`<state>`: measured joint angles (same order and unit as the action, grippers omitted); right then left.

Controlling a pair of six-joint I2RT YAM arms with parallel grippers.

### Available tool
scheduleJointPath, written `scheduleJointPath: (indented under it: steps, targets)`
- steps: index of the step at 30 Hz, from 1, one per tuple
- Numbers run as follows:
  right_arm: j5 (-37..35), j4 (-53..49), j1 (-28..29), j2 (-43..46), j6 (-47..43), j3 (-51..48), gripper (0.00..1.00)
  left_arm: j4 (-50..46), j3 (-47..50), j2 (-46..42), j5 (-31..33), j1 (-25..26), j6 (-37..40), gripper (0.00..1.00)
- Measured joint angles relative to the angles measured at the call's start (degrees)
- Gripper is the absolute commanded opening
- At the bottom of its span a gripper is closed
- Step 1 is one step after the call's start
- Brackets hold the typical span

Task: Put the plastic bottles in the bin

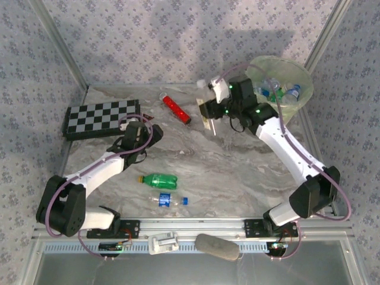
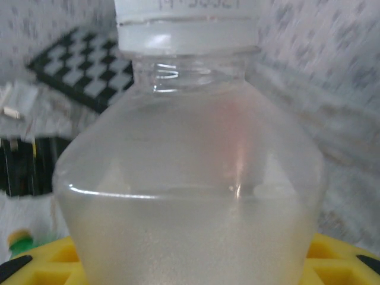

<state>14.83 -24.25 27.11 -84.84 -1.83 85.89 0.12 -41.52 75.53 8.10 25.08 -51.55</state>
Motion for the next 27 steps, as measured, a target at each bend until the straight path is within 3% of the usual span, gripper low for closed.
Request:
scheduleJointPath:
  steps: [8, 17, 27]
  targets:
    - [-5.75, 2.51, -5.57, 2.45, -3.82, 7.65, 0.52, 0.09, -0.98, 0.81, -0.44, 2.12, 3.04, 1.0]
    - [-16.79, 3.23, -16.44, 3.43, -10.03, 10.34, 0.53, 0.09, -2.86, 2.36, -0.83, 3.72, 6.08, 1.0]
    - [-25.99, 4.31, -26.05, -0.39, -12.13, 13.33, 0.54, -0.04, -4.04, 3.82, -0.83, 3.82, 7.87, 1.0]
